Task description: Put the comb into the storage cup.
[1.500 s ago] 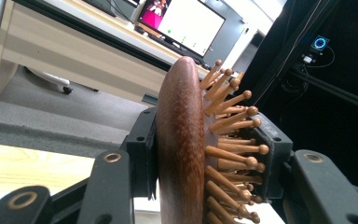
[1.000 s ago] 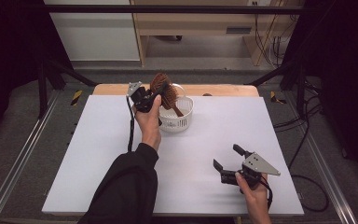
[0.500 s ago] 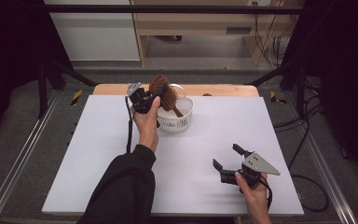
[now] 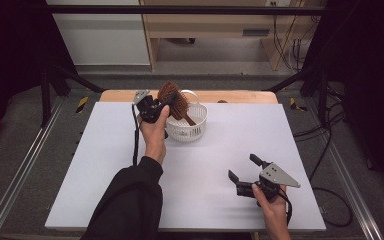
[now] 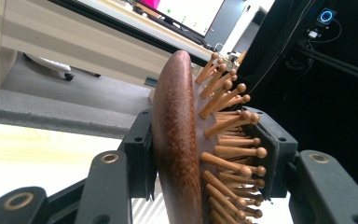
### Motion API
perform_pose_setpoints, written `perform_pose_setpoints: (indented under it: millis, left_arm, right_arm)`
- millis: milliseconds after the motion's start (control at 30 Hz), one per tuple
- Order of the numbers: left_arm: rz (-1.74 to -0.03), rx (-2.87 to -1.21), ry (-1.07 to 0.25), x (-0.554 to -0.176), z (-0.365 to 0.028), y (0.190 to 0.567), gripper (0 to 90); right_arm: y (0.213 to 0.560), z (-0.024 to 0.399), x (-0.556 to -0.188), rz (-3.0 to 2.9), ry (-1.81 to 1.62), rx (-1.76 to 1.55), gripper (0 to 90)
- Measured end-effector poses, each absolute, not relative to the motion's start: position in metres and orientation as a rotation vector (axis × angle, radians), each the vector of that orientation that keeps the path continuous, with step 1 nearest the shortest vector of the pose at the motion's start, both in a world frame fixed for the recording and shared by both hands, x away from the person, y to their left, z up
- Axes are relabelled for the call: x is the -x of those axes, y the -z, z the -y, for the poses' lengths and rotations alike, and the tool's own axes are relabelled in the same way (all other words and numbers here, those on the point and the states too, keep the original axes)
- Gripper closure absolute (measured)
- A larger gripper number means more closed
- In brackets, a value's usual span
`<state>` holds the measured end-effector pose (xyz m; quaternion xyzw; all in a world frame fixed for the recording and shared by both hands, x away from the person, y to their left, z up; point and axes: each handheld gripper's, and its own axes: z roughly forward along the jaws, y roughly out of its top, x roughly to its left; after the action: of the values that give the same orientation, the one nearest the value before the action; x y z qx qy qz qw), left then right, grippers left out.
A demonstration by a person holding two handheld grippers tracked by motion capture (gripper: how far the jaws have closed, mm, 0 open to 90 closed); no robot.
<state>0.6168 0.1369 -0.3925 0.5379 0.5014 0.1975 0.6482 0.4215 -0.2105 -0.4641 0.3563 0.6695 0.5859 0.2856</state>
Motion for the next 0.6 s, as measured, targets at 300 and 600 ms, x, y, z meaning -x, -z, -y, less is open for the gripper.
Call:
perform_pose_setpoints:
  millis: [300, 600]
  left_arm:
    - [-1.140, -1.235, -0.446, -0.6152, -0.1423, 0.3946, 48.6]
    - [-1.133, -1.245, -0.438, -0.6150, -0.1442, 0.3945, 48.5]
  right_arm:
    - [0.4646, 0.2090, -0.4214, -1.794, -1.566, -0.949, 5.0]
    - [0.4652, 0.2089, -0.4222, -1.801, -1.565, -0.949, 4.9]
